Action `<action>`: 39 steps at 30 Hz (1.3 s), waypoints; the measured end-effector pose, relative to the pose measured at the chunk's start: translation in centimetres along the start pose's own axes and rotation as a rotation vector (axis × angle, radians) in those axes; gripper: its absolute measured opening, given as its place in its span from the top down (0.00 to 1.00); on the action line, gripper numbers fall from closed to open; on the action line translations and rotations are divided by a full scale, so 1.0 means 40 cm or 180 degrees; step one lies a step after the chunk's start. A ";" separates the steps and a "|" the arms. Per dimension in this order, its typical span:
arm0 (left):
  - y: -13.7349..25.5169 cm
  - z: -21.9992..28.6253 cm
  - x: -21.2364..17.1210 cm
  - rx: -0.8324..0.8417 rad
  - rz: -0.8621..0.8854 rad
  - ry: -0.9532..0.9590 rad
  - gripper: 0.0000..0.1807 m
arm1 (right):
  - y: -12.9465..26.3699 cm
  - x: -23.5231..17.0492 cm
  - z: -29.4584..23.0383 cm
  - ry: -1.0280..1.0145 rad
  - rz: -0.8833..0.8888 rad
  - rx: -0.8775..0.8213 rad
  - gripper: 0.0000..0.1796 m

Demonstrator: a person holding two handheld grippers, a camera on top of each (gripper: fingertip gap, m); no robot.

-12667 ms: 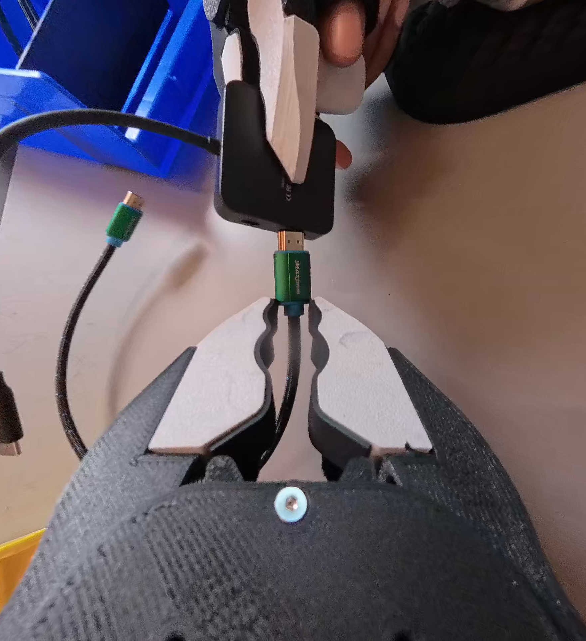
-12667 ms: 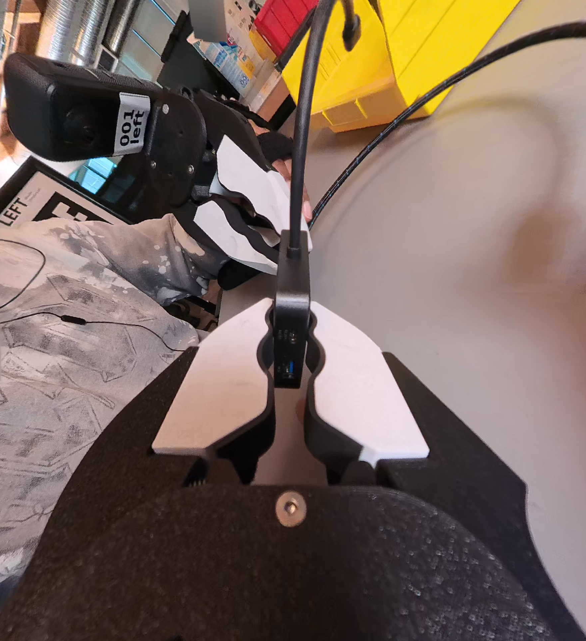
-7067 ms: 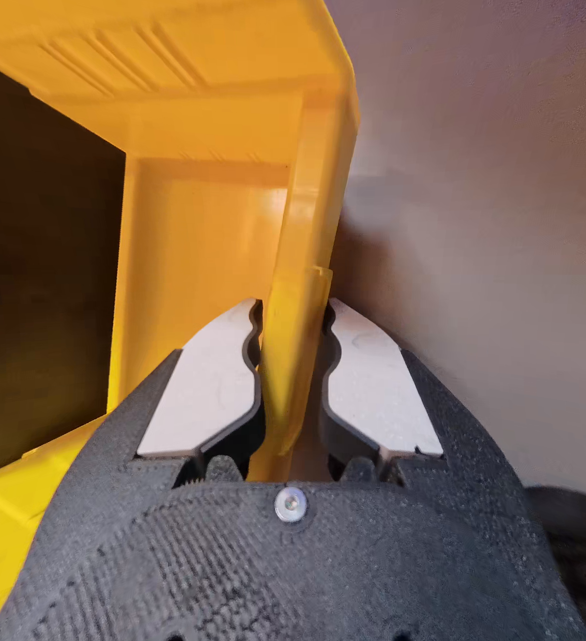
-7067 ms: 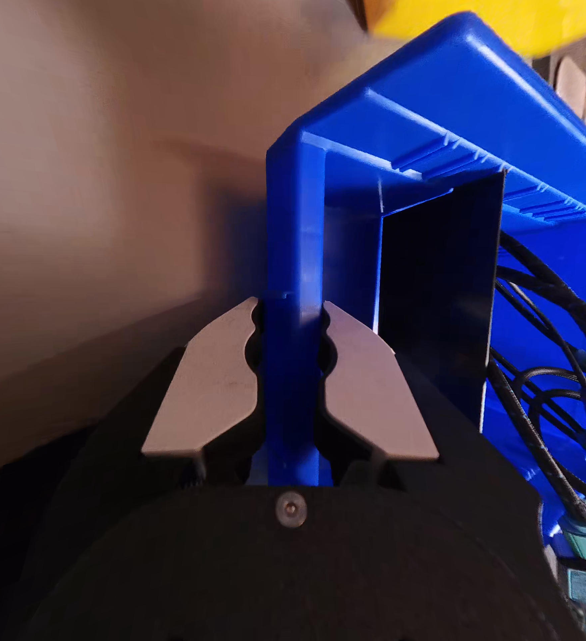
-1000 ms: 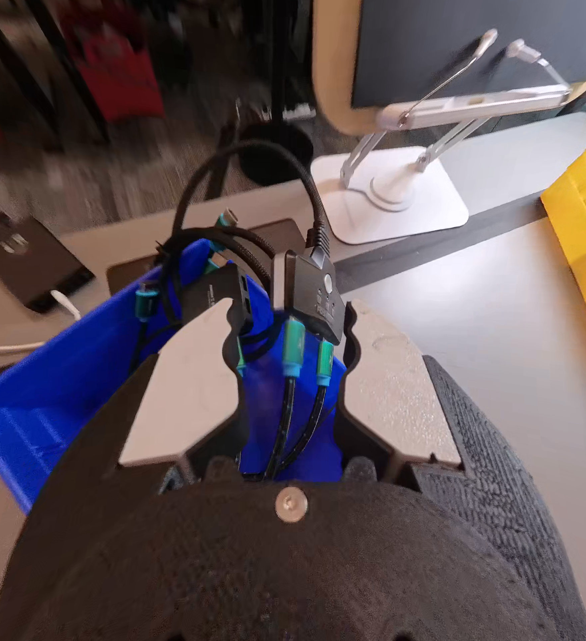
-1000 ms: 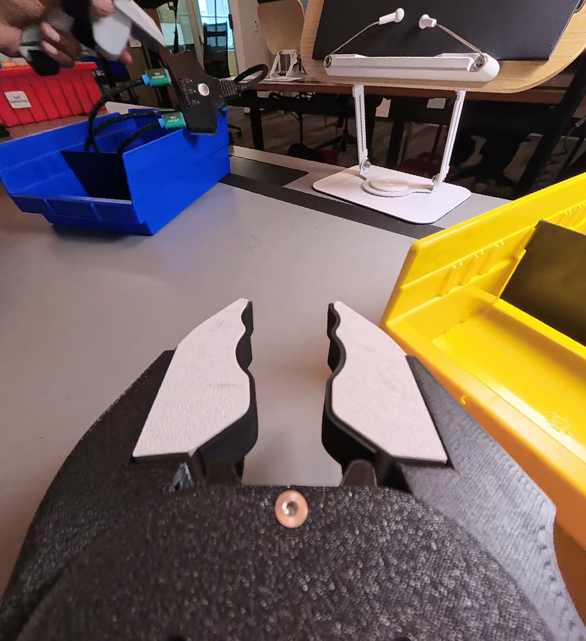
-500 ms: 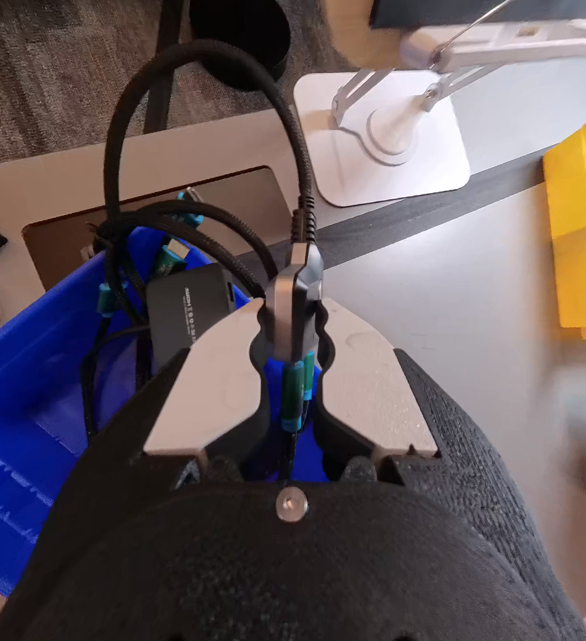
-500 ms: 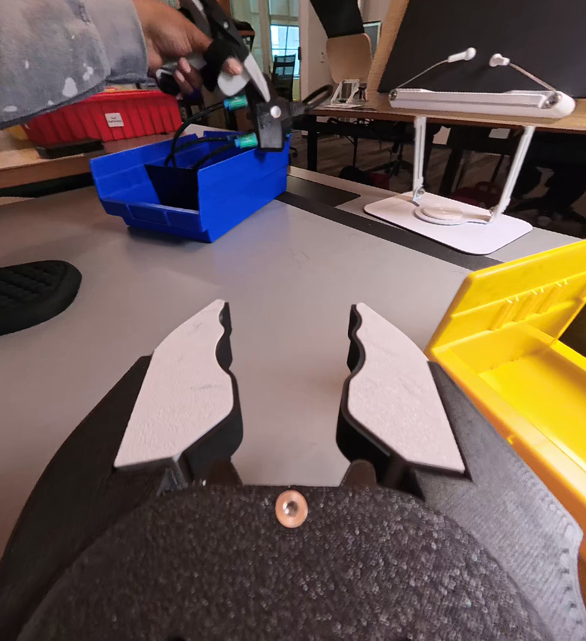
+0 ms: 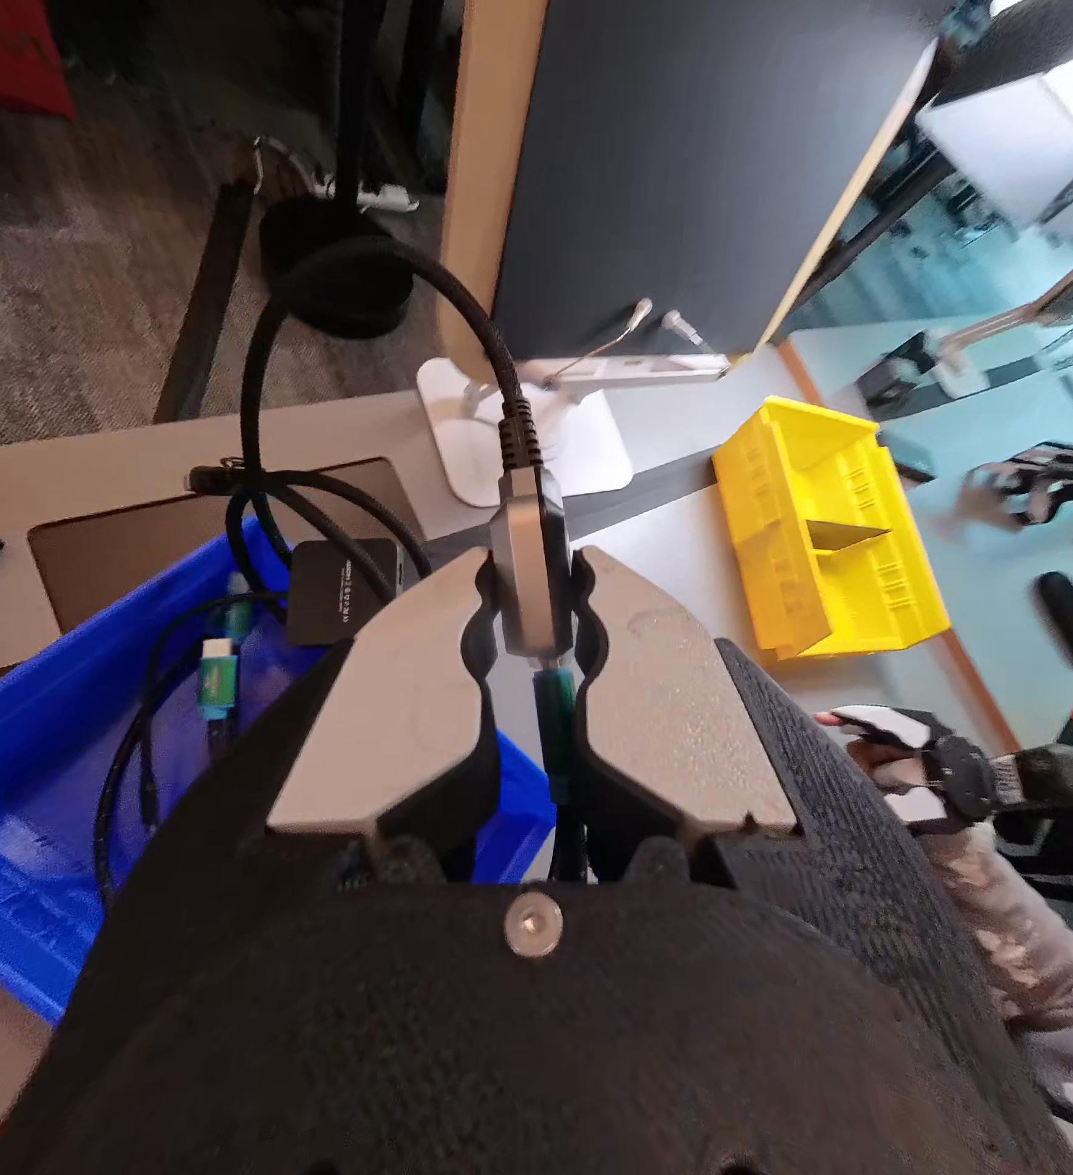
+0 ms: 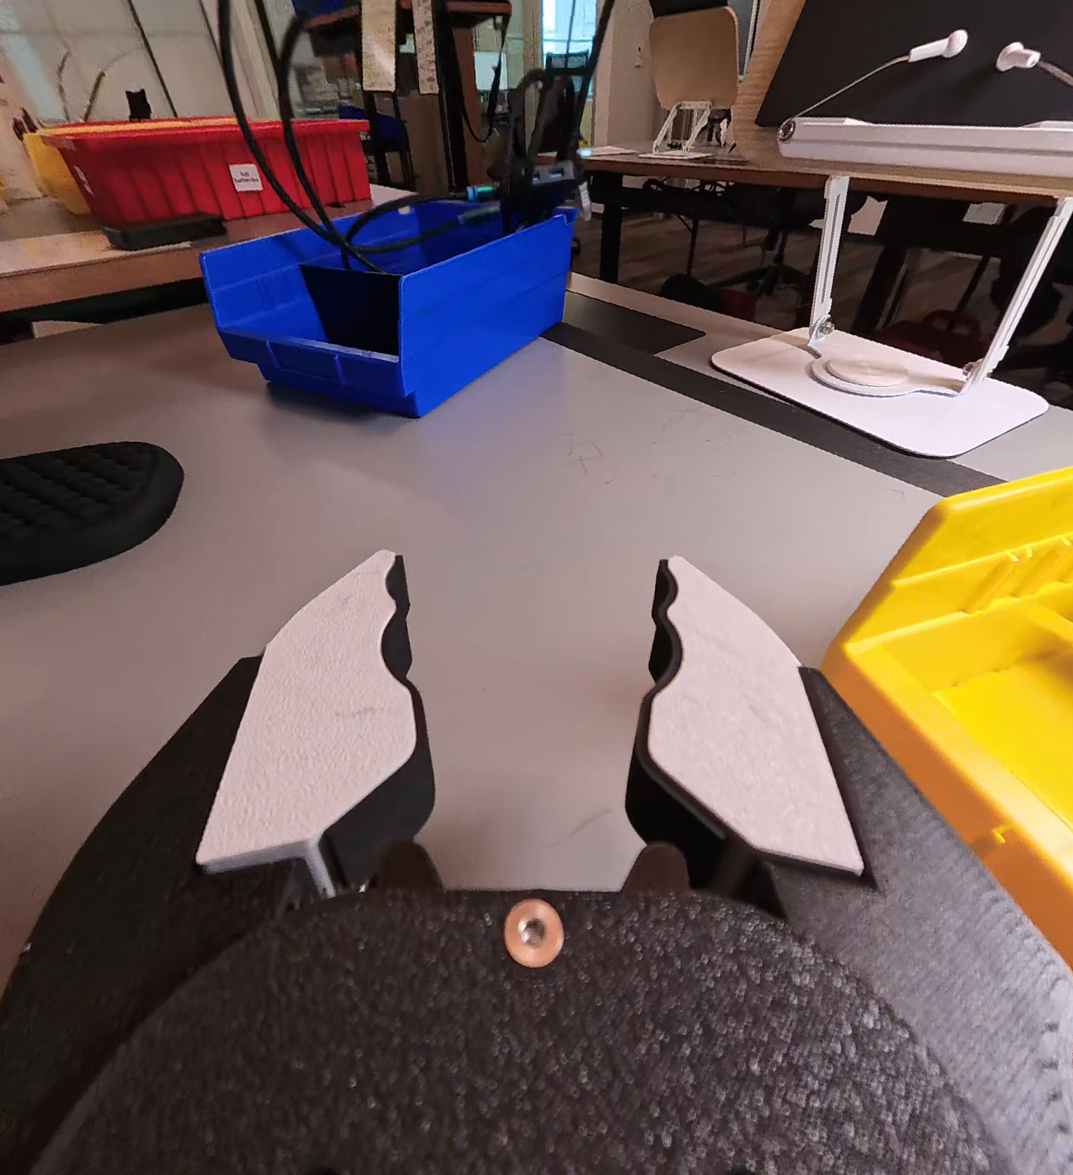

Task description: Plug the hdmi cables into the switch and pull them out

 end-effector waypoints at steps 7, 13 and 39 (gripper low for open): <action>0.098 0.036 0.063 -0.0186 0.0224 0.0161 0.88 | -0.004 -0.013 0.007 -0.0047 -0.0053 -0.0029 0.60; 0.113 0.023 0.043 -0.0227 0.0131 0.0253 0.88 | -0.004 -0.018 0.011 -0.0067 -0.0071 -0.0041 0.61; -0.151 0.001 -0.274 0.0125 -0.0692 -0.0837 0.88 | -0.008 -0.031 0.008 -0.0075 -0.0135 -0.0007 0.64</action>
Point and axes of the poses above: each gripper's, where its closed fingertips meet, y back along the fingers, x out of its top, z = x × y across the jaws, the point moved 1 cm from there along y, back along the fingers, and after that the axes turned 13 degrees about x, right-handed, at the moved point
